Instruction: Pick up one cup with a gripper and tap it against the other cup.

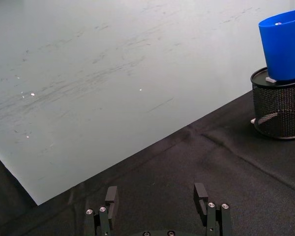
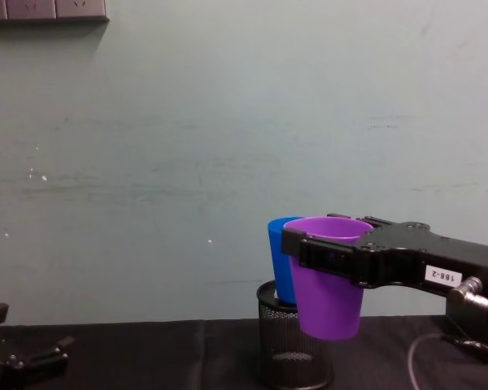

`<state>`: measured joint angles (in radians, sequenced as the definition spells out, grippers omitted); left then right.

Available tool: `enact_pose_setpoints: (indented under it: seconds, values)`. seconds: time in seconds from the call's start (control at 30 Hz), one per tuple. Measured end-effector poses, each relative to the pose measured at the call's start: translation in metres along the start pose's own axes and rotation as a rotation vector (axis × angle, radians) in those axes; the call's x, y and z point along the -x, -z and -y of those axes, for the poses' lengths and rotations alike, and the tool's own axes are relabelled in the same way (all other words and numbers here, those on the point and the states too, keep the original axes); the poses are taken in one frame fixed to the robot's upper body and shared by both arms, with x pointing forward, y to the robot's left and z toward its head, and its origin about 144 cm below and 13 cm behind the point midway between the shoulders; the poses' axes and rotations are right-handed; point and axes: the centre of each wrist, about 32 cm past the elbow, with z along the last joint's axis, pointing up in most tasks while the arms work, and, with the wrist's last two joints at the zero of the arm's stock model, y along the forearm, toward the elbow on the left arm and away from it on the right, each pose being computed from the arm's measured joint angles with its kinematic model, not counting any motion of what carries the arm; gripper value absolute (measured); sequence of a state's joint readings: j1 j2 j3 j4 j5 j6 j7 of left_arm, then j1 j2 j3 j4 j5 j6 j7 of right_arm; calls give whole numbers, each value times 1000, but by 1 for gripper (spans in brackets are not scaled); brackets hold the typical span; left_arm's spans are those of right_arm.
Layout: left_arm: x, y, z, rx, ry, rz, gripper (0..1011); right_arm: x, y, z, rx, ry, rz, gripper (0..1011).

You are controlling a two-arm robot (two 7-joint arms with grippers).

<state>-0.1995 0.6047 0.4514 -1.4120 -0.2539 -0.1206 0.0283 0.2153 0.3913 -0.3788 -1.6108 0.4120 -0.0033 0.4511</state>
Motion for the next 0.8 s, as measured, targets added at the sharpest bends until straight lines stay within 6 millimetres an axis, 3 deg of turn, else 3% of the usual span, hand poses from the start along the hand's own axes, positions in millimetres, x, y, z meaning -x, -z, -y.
enact_pose_setpoints:
  seconds: [0.5,0.8]
  values:
    - [0,0,0,0,0,0,1000,0,0,0,0,0,0,744]
    - [0,0,0,0,0,0,1000,-3,2,-11,14,17,-32,744]
